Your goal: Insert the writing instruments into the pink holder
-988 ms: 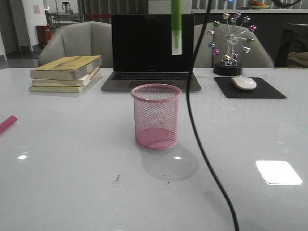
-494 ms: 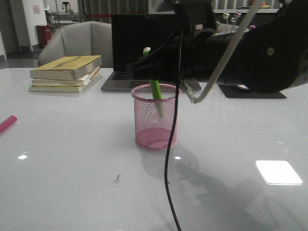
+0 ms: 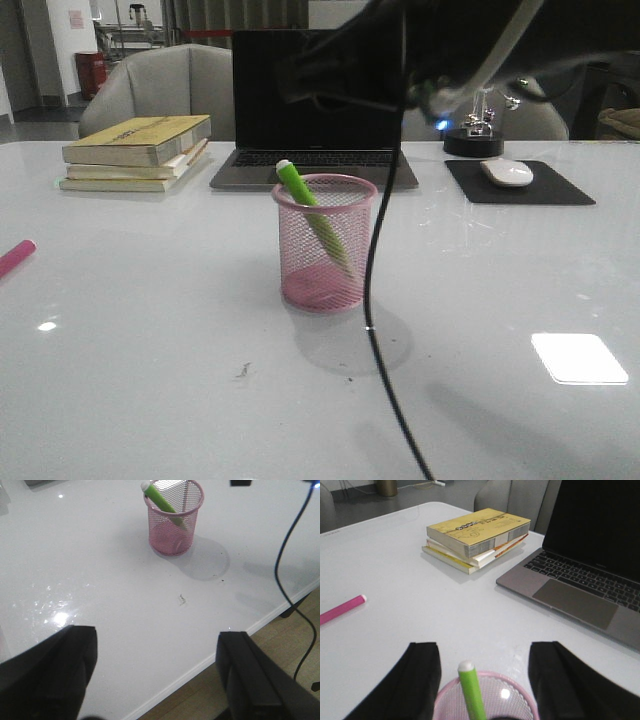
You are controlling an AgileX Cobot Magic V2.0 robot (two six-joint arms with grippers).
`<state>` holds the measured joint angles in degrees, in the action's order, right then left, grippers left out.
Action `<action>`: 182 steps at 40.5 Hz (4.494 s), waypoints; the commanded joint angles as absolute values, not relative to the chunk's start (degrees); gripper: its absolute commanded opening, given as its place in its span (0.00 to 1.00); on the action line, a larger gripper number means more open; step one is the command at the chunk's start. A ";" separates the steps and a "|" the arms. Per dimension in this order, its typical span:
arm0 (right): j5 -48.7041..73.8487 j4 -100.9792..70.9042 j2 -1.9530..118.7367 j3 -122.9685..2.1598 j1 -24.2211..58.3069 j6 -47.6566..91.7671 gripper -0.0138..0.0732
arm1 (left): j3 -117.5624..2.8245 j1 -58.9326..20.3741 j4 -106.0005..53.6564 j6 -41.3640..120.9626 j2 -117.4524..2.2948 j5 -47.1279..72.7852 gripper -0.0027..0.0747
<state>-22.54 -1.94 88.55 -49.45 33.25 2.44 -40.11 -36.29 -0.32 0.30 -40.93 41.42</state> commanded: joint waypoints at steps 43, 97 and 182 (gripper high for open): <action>36.38 -1.68 38.58 -40.68 33.13 2.96 0.62 | -41.71 -36.83 -0.69 0.00 -41.06 37.33 0.74; 36.77 -1.56 38.62 -40.68 33.13 2.96 0.86 | -73.13 -1.59 -4.96 2.64 -99.79 44.38 0.69; 36.77 -1.56 38.62 -40.68 33.13 2.96 0.86 | -76.20 -4.51 -6.04 4.33 -98.94 27.41 0.15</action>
<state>40.58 -1.86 38.77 -39.15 33.25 2.44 -79.05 -3.00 -5.05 3.98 -106.31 34.87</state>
